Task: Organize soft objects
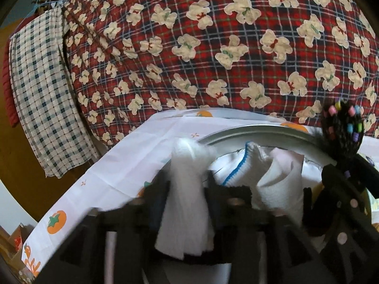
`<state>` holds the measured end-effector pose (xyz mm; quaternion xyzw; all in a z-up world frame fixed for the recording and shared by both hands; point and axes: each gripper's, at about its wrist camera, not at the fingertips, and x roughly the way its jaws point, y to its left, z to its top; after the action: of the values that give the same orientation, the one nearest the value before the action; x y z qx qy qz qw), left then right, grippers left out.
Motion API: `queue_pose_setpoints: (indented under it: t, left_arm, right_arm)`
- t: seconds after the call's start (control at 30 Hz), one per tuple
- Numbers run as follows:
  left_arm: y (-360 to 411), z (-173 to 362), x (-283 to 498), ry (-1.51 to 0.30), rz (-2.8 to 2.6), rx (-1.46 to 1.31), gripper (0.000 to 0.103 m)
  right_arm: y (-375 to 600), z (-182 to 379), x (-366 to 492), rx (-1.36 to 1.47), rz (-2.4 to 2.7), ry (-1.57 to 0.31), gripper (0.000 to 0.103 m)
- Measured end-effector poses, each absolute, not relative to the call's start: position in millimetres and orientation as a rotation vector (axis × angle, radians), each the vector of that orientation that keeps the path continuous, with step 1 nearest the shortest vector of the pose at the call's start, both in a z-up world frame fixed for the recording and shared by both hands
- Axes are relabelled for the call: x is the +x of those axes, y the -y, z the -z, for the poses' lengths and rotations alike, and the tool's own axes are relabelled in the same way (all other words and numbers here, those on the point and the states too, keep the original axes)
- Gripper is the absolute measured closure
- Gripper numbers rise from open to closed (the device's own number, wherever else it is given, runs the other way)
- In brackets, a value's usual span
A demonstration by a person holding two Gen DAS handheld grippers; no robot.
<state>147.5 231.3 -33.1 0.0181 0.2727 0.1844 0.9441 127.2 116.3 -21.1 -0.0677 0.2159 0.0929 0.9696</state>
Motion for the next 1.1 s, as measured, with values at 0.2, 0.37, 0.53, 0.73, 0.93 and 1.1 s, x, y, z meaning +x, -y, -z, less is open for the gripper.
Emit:
queue_pose_setpoints:
  t: [0.2, 0.37, 0.53, 0.73, 0.93, 1.1]
  left_arm:
    - [-232.7, 26.6, 130.7, -0.431, -0.445, 0.005, 0.005]
    - [-241.1, 24.6, 121.7, -0.381, -0.405, -0.066, 0.001]
    - [-240.1, 23.7, 120.8, -0.361, -0.387, -0.064, 0.001]
    - [-240.1, 24.4, 114.2, -0.325, -0.391, -0.077, 0.001]
    - [-242.7, 24.7, 103.6, -0.274, -0.376, -0.113, 0.000]
    - [-241.3, 24.2, 95.1, -0.246, -0.376, -0.108, 0.000]
  right_arm:
    - [-98.8, 16.6, 122.3, -0.044, -0.155, -0.415, 0.040]
    - [-89.0, 14.4, 115.3, 0.025, -0.165, -0.386, 0.030]
    - [-85.5, 14.3, 107.0, 0.045, -0.153, -0.349, 0.025]
    - [-83.9, 15.9, 98.0, 0.060, -0.132, -0.299, 0.024]
    - [-85.3, 15.2, 82.6, 0.044, -0.102, -0.207, 0.021]
    - [-81.6, 11.2, 73.8, 0.060, -0.090, -0.146, 0.013]
